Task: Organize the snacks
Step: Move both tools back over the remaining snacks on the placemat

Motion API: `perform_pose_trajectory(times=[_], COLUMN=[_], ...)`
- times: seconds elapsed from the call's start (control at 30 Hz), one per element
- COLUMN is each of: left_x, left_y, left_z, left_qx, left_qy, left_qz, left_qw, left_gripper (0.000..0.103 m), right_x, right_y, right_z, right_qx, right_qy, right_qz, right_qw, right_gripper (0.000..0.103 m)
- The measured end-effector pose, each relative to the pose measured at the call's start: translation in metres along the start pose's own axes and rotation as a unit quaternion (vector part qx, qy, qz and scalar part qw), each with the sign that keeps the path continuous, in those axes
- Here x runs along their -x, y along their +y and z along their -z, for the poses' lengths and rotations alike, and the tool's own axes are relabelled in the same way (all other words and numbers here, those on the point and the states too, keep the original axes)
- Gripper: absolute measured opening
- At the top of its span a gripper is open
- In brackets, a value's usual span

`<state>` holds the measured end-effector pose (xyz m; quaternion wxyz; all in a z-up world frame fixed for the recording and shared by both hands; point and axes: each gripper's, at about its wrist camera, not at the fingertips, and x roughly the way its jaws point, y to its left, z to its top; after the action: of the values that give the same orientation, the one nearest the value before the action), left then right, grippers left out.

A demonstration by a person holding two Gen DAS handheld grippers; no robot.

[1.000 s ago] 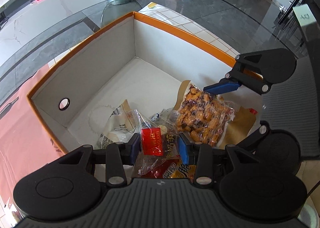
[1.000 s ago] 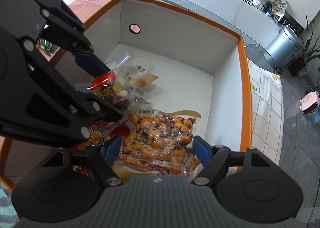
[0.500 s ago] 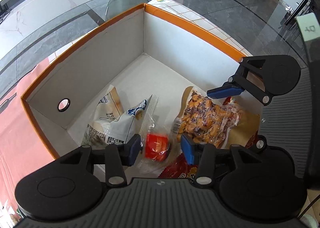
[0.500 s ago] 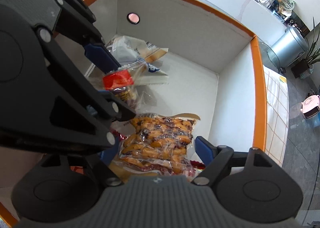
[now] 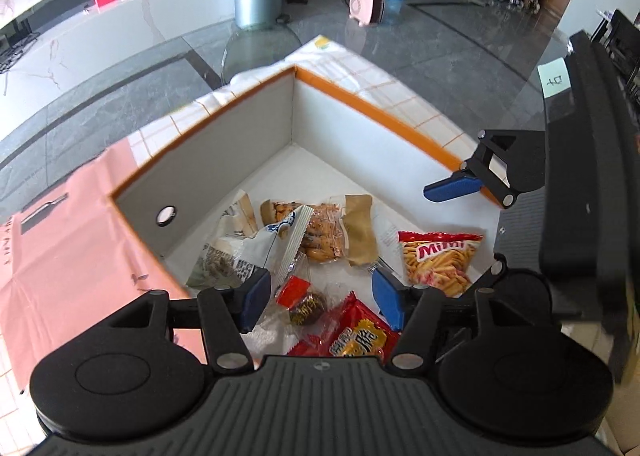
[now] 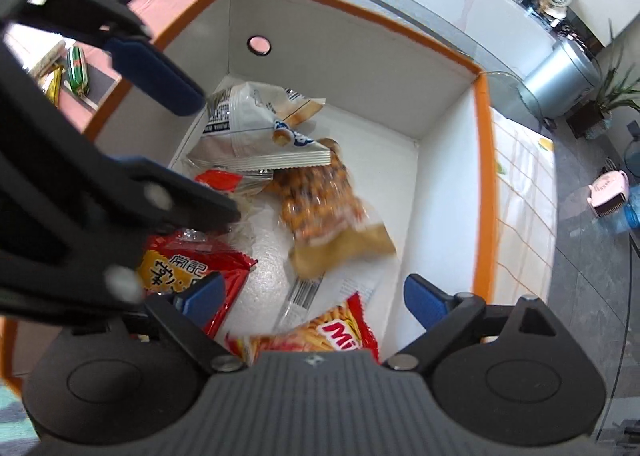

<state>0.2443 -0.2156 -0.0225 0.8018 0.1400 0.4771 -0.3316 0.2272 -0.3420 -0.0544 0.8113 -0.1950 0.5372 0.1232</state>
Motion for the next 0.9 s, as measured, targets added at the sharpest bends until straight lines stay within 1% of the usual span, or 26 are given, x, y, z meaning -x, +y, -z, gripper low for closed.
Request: perform_pose_trajectory(times=[0.17,0.3,0.43,0.6,0.7,0.8,0.9], left_x=[0.044,0.078,0.11,0.144,0.16,0.173,0.183], left_y=[0.006,0.013,0.017,0.025,0.031,0.043,0.058], left_z=[0.019,0.042,0.066,0.098,0.12,0.146,0.172], left_qx=[0.032,0.06,0.072,0.089,0.104,0.134,0.162], left_qy=[-0.027,-0.036,-0.049,-0.072,-0.083,-0.094,-0.099], left_qz=[-0.023,-0.04,-0.059,-0.086,-0.1,-0.103,-0.118], left_qw=[0.9988,0.9967,0.9944,0.9897,0.9861,0.9812,0.9747], left_gripper=[0.069,0.069,0.069,0.069,0.069,0.069,0.069], right_x=[0.033,0.063,0.09,0.117,0.131,0.138,0.141], right_y=[0.0,0.014,0.035,0.067,0.091,0.117,0.144], right_z=[0.009,0.012,0.018,0.024,0.029,0.035,0.041], right_qx=[-0.05,-0.086,-0.124,-0.161,-0.176,-0.187,-0.201], right_qy=[-0.022,-0.048,-0.077,-0.119,-0.151,-0.177,-0.201], right_qz=[-0.01,-0.024,-0.046,-0.065,-0.066,-0.071,-0.089], right_qw=[0.998,0.995,0.988,0.978,0.97,0.964,0.955], right_gripper=[0.092,0.091,0.09,0.09,0.09,0.09,0.09])
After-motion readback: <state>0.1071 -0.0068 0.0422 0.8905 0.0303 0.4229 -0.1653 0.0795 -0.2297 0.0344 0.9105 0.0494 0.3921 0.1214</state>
